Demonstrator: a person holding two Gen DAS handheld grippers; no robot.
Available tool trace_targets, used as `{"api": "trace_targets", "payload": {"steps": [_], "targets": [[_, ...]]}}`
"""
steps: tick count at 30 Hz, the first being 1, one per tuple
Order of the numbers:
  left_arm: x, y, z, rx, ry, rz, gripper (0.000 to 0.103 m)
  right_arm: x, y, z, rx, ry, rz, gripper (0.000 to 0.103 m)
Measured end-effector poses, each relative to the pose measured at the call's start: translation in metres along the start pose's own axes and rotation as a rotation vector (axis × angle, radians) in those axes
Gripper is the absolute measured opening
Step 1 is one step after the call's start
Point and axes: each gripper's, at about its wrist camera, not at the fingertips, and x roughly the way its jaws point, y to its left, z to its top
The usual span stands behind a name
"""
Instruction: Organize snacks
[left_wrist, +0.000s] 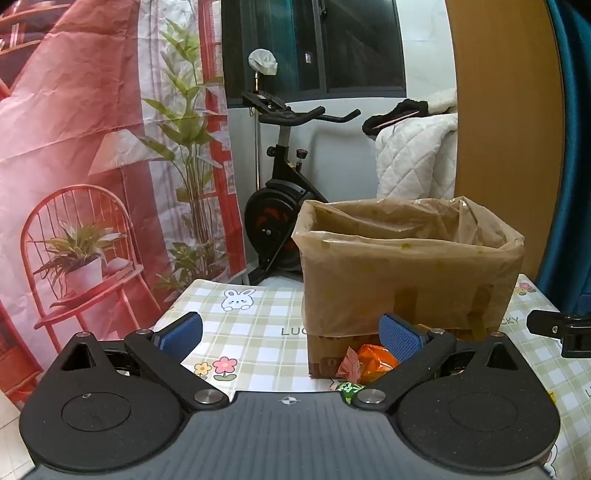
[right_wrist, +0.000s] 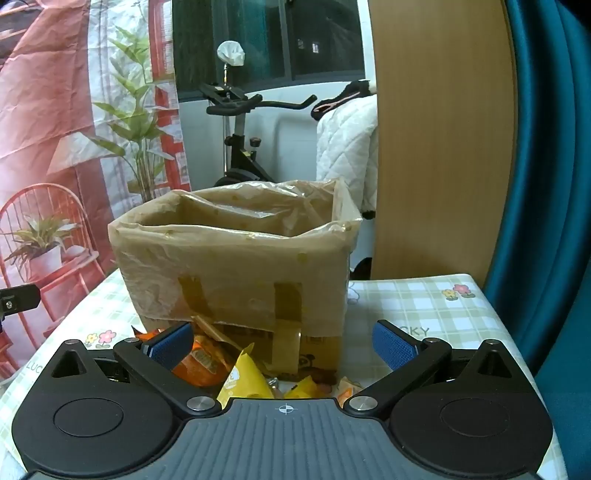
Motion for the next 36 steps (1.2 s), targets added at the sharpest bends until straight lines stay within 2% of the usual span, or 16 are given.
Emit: {"api": "trace_targets", "payload": {"steps": [36], "targets": [[-0.0011, -0.0010, -0.0027, -0.015, 0.013, -0.006, 0.103, -0.0007, 0.0008, 0.0004, 0.000, -0.006, -0.002, 0.103]]}}
